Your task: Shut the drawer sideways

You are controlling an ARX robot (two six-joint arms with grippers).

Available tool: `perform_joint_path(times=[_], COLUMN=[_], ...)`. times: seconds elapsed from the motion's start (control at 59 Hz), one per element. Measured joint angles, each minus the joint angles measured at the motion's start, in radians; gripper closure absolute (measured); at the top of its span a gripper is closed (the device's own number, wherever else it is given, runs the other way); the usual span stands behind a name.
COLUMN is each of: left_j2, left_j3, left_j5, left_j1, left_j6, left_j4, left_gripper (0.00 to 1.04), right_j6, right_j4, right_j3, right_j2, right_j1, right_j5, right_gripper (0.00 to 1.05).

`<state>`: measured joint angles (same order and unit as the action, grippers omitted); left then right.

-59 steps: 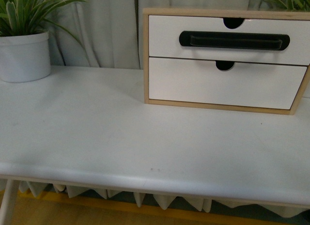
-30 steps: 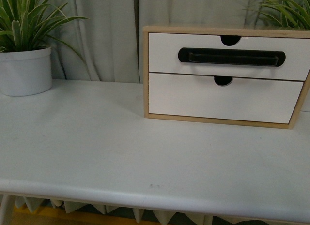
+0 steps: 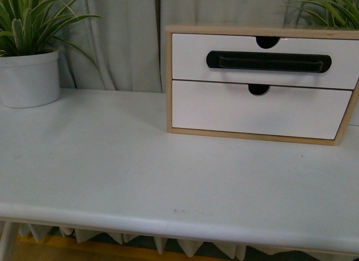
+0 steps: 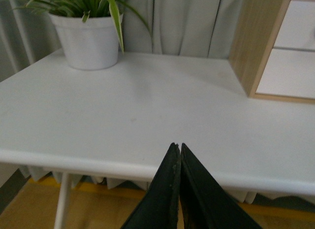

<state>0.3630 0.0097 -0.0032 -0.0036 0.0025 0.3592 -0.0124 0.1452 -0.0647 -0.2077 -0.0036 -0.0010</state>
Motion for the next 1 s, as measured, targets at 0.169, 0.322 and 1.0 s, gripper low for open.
perform_joint_path(times=[0.169,0.322,1.0], left_j2=[-0.063,-0.113,-0.359], left_j3=[0.000,0.000,0.000], left_j5=[0.003,0.003,0.003], left_j1=[0.001,0.001,0.001], left_j6=[-0.002,-0.002,-0.005], left_j4=[-0.052,-0.104,-0.357], left_gripper=[1.01,1.01,0.84], right_j6=[0.000,0.000,0.000], right_j4=[-0.131,-0.145,-0.146], right_j3=[0.017,0.042,0.058], right_j2=[0.117,0.191,0.204], right_j1=[0.001,0.001,0.001], right_j5=[-0.002,0.000,-0.001], right_gripper=[1.04,1.04,0.91])
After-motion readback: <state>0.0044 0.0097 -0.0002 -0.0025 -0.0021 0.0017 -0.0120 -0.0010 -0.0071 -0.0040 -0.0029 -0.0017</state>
